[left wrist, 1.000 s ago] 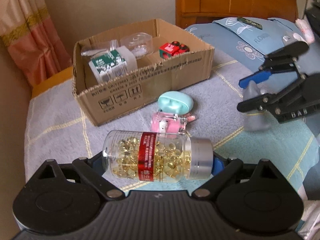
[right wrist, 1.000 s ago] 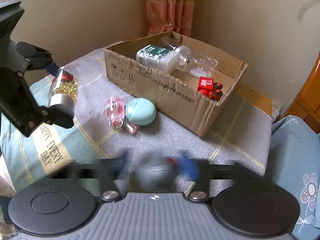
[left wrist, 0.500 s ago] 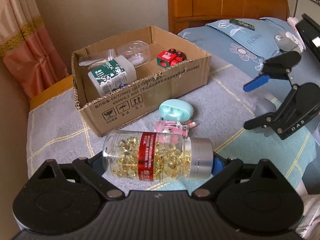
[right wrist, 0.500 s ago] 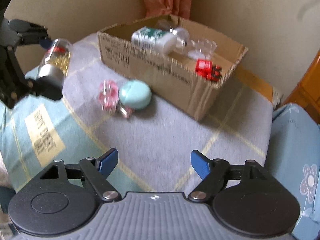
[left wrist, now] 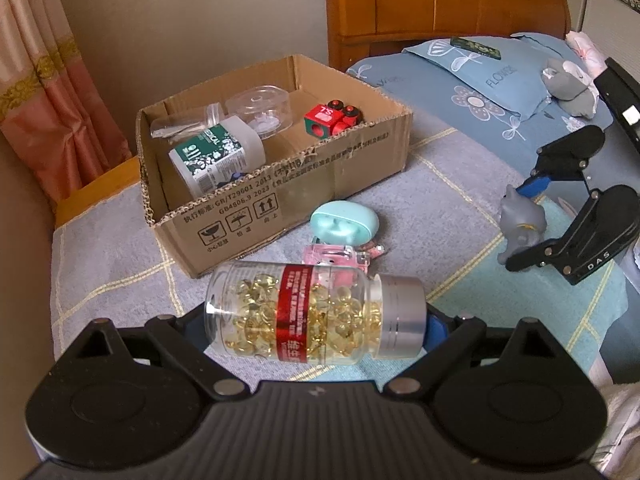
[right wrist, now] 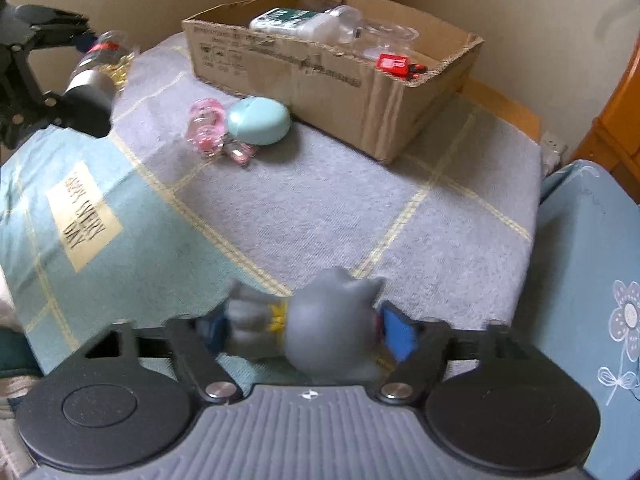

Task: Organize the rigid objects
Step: 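Carry the capsule bottle and grey figure into the box and release both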

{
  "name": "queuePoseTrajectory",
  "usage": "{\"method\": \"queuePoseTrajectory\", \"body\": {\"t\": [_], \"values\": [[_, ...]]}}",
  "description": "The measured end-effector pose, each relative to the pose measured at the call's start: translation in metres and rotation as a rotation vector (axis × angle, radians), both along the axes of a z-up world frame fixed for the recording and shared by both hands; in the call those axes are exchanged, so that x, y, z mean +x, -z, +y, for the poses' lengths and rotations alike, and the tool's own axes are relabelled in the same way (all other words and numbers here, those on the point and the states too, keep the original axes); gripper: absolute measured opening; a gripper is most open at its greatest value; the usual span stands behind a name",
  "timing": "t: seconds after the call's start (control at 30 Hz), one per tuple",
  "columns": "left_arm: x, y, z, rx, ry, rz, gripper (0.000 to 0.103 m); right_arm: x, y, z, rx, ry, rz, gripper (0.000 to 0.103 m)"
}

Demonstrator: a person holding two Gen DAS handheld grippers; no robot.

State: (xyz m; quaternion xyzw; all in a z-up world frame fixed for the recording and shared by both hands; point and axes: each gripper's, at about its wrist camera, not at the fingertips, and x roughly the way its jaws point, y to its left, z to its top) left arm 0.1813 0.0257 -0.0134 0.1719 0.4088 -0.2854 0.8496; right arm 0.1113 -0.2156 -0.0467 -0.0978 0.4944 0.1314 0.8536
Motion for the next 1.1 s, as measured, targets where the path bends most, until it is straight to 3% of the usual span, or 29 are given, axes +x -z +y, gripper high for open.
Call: {"method": "queuePoseTrajectory", "body": {"t": [0.33,0.57,0.8,0.87,0.97,1.1], "values": [[0.005,-0.014,0.007,0.007,0.004,-0.008,0.095,0.025,-0.049,0.012,-0.007,-0.044,-0.124,0.076],[0.017,-0.025,0.014,0.003,-0.018,-0.047,0.095,0.074,-0.092,0.035,-0.005,-0.074,-0.251,0.076],[0.029,-0.03,0.023,-0.006,-0.026,-0.07,0.095,0.125,-0.107,0.057,-0.008,-0.055,-0.302,0.077],[0.032,-0.03,0.026,-0.009,-0.028,-0.073,0.095,0.135,-0.106,0.062,-0.01,-0.05,-0.315,0.081],[0.039,-0.031,0.029,-0.013,-0.038,-0.077,0.095,0.142,-0.103,0.063,0.0,-0.025,-0.317,0.098],[0.044,-0.035,0.031,-0.021,-0.04,-0.085,0.095,0.139,-0.095,0.063,0.008,-0.02,-0.301,0.098]]}}
